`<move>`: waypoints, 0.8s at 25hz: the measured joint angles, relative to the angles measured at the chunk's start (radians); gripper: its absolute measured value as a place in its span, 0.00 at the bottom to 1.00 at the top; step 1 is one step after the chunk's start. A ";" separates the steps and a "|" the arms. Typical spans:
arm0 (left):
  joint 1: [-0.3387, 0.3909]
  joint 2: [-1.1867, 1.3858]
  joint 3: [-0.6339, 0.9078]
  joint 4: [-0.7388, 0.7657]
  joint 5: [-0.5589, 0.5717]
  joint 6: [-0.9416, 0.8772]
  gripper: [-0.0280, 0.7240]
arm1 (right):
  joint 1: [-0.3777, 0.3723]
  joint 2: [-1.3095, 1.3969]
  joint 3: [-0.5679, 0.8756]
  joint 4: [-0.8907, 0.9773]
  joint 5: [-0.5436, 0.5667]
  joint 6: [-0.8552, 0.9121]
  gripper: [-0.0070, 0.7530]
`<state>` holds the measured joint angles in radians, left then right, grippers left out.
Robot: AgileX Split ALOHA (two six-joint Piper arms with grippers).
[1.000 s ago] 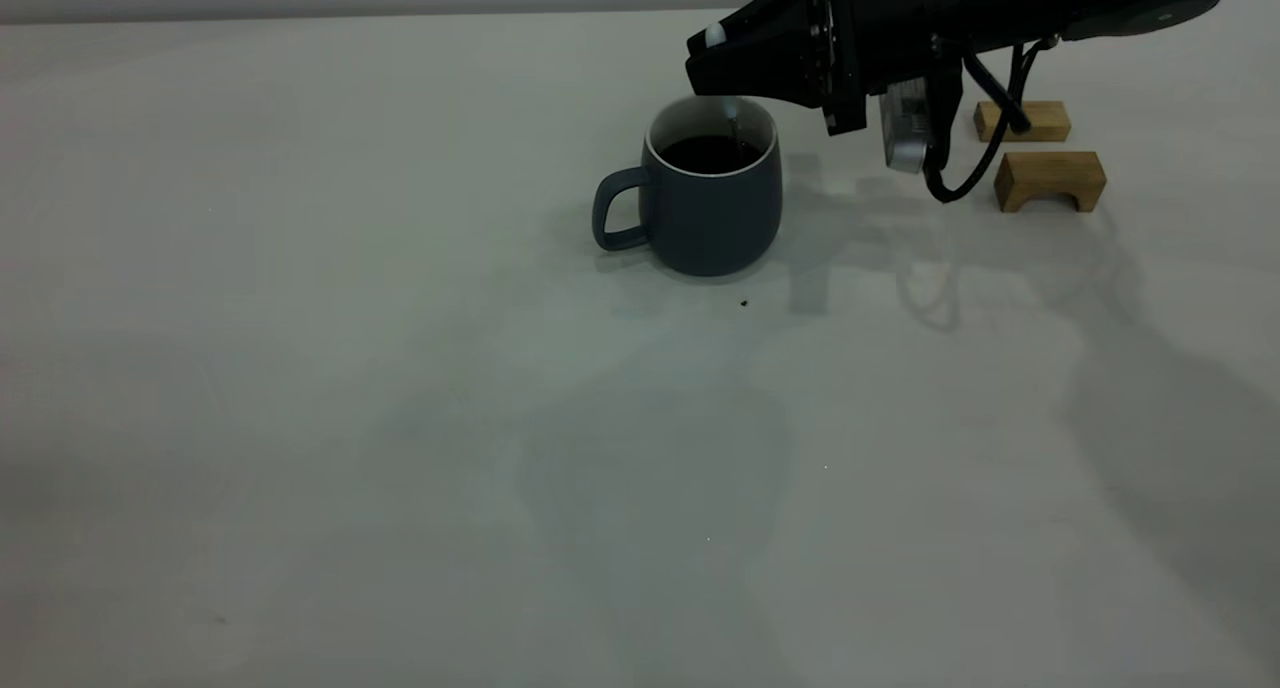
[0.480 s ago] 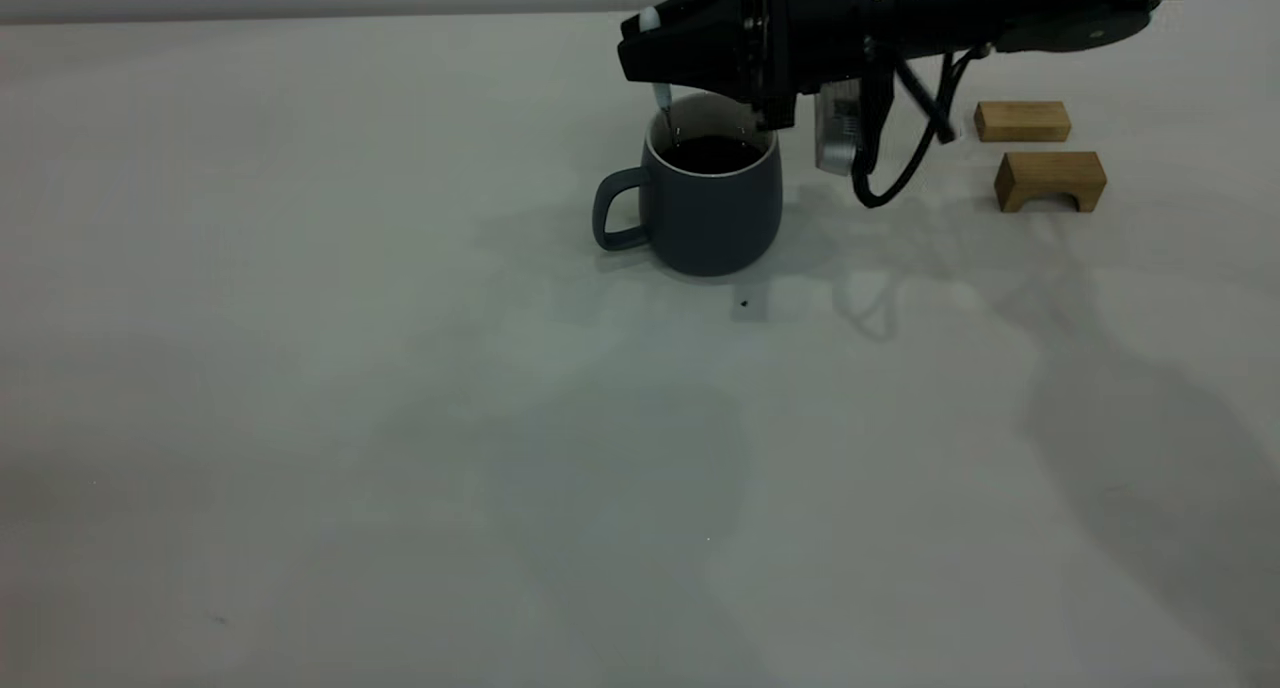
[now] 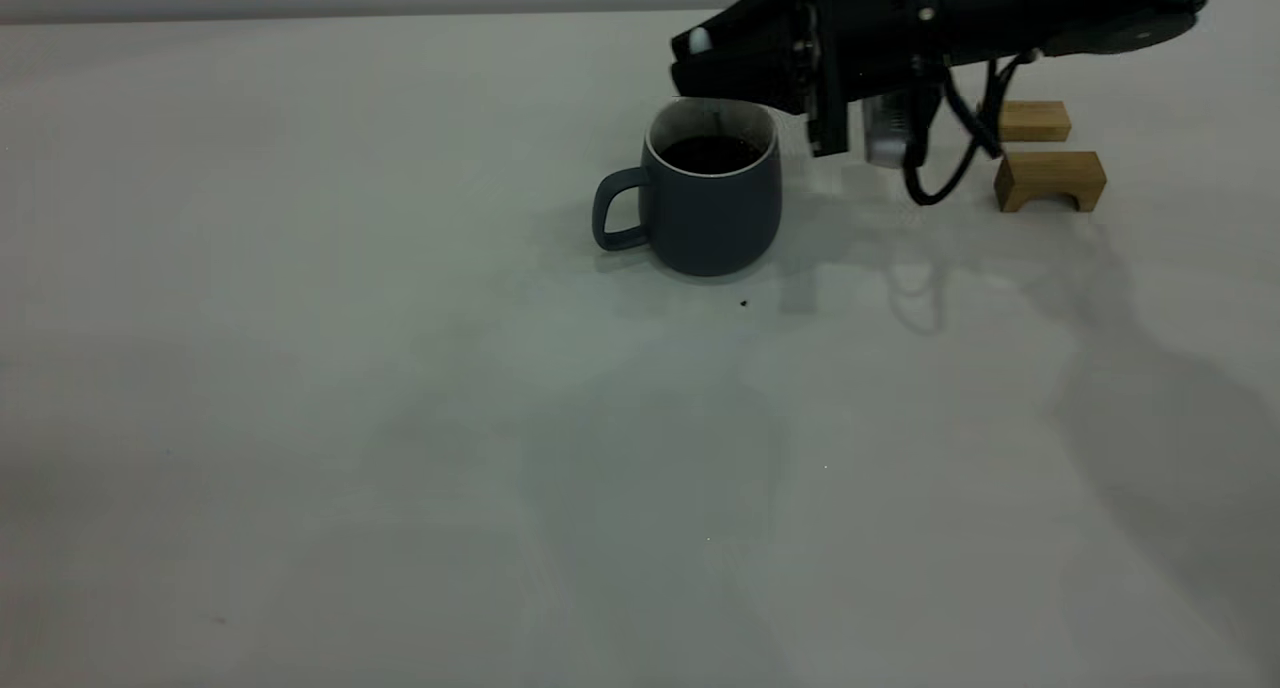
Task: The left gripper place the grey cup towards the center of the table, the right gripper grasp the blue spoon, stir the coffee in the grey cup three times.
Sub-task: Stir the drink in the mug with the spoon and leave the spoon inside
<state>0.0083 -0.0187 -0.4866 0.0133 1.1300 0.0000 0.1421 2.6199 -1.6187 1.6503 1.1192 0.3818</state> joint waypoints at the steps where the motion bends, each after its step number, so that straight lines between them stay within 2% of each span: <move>1: 0.000 0.000 0.000 0.000 0.000 0.000 0.43 | -0.003 -0.001 -0.002 -0.016 0.003 0.031 0.19; 7: 0.000 0.000 0.000 0.000 0.000 0.000 0.43 | -0.002 -0.014 -0.003 -0.084 0.023 0.265 0.19; 11: 0.000 0.000 0.000 0.000 0.000 0.000 0.43 | 0.031 -0.014 -0.003 -0.043 0.023 0.297 0.19; 15: 0.000 0.000 0.000 0.000 0.000 0.000 0.43 | 0.067 -0.014 -0.003 0.031 -0.014 0.189 0.19; 20: 0.000 0.000 0.000 0.000 0.000 0.000 0.43 | 0.068 -0.014 -0.003 0.089 -0.069 -0.037 0.19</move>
<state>0.0083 -0.0187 -0.4866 0.0133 1.1300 0.0000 0.2103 2.6059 -1.6218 1.7393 1.0498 0.3453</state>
